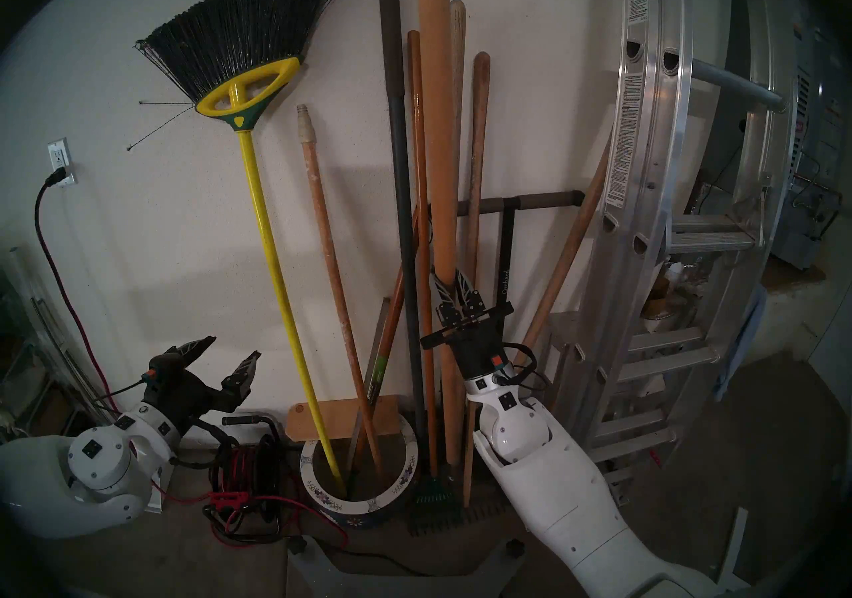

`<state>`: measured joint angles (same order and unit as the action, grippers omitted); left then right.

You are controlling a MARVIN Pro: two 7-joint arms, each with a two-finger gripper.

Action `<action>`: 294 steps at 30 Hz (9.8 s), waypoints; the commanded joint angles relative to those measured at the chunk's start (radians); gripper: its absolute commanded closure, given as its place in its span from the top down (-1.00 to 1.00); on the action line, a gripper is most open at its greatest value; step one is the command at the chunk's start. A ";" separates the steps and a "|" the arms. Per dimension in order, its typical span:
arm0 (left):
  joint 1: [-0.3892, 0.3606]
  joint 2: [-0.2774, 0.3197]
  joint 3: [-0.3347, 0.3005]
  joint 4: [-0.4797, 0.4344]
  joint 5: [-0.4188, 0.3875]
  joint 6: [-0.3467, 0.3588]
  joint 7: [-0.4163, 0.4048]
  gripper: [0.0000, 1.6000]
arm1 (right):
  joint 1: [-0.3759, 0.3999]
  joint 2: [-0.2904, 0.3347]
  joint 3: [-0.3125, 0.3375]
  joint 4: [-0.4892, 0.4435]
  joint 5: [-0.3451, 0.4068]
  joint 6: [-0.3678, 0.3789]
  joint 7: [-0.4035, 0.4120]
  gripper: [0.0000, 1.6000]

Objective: Put wooden sticks into the pot

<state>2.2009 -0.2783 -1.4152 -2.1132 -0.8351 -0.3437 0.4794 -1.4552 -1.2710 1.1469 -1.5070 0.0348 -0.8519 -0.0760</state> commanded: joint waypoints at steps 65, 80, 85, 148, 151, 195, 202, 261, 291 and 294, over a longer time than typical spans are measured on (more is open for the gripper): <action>-0.001 0.000 -0.001 -0.003 0.000 -0.001 -0.001 1.00 | -0.368 0.030 -0.122 -0.840 -0.191 0.654 -0.187 -1.00; -0.001 0.000 -0.002 -0.004 -0.001 -0.002 -0.001 1.00 | -0.328 -0.031 -0.097 -0.898 -0.184 0.968 -0.164 -1.00; 0.000 0.001 -0.002 -0.004 -0.001 -0.002 -0.001 1.00 | -0.284 -0.057 -0.108 -0.892 -0.183 1.071 -0.162 -1.00; 0.000 0.001 -0.002 -0.004 -0.002 -0.002 -0.001 1.00 | 0.208 -0.275 -0.140 -0.266 -0.077 0.884 0.014 -1.00; 0.000 0.001 -0.002 -0.004 -0.002 -0.002 -0.001 1.00 | 0.210 -0.283 -0.139 -0.255 -0.074 0.859 0.012 -1.00; 0.002 0.002 -0.004 -0.005 -0.003 -0.003 -0.001 1.00 | 0.126 -0.263 -0.162 0.014 -0.017 0.470 0.009 -1.00; 0.002 0.002 -0.004 -0.005 -0.003 -0.003 -0.001 1.00 | 0.107 -0.269 -0.165 0.095 0.012 0.439 0.031 -1.00; 0.001 0.002 -0.003 -0.004 -0.002 -0.003 -0.001 1.00 | 0.414 -0.431 -0.166 0.936 0.087 0.319 0.229 -1.00; 0.001 0.002 -0.003 -0.004 -0.003 -0.003 -0.001 1.00 | 0.488 -0.481 -0.140 1.111 0.094 0.200 0.262 -1.00; 0.001 0.002 -0.003 -0.005 -0.003 -0.003 -0.001 1.00 | 0.492 -0.484 -0.138 1.121 0.094 0.193 0.264 -1.00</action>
<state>2.2029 -0.2765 -1.4167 -2.1137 -0.8368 -0.3448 0.4791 -1.0027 -1.7267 1.0061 -0.3878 0.1275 -0.6166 0.1916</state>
